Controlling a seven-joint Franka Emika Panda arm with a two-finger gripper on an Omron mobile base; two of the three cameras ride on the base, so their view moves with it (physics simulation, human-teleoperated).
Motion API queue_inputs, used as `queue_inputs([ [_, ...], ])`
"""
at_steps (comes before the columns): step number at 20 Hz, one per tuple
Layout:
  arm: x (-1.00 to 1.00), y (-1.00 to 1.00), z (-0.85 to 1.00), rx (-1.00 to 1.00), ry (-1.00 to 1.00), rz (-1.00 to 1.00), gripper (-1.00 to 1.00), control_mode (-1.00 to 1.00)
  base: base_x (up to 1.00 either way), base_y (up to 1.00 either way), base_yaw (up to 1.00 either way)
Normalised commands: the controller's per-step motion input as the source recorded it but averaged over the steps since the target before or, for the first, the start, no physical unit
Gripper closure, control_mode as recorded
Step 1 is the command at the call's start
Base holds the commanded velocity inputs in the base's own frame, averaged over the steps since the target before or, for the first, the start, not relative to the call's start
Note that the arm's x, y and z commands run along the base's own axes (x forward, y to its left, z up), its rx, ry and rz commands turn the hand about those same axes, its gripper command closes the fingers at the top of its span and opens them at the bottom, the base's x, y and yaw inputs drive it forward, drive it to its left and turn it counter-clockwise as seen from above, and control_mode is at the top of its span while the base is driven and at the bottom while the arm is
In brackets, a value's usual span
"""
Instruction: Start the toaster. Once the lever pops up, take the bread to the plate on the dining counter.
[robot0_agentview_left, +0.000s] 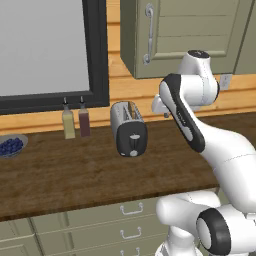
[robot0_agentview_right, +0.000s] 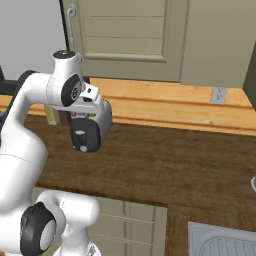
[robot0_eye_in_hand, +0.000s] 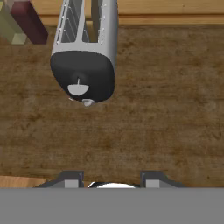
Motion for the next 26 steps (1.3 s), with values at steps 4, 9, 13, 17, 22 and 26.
queue_inputs([
  [4, -0.13, 0.09, 0.00, 0.00, 0.00, 0.00, -1.00, -1.00, 0.00, 0.00, 0.00],
  [9, -0.21, 0.25, -0.05, -0.01, -0.05, 0.00, -1.00, -1.00, 0.00, 0.00, 0.00],
  [13, -0.03, 0.29, -0.10, -0.03, -0.11, 0.00, -1.00, -1.00, 0.00, 0.00, 0.00],
  [17, 0.08, 0.43, -0.17, -0.06, -0.03, 0.00, 1.00, -1.00, 0.00, 0.00, 0.00],
  [22, 0.26, 0.26, -0.24, -0.04, 0.00, 0.00, 1.00, -1.00, 0.00, 0.00, 0.00],
  [26, 0.29, 0.03, -0.45, -0.02, -0.01, -0.01, 1.00, -1.00, 0.00, 0.00, 0.00],
])
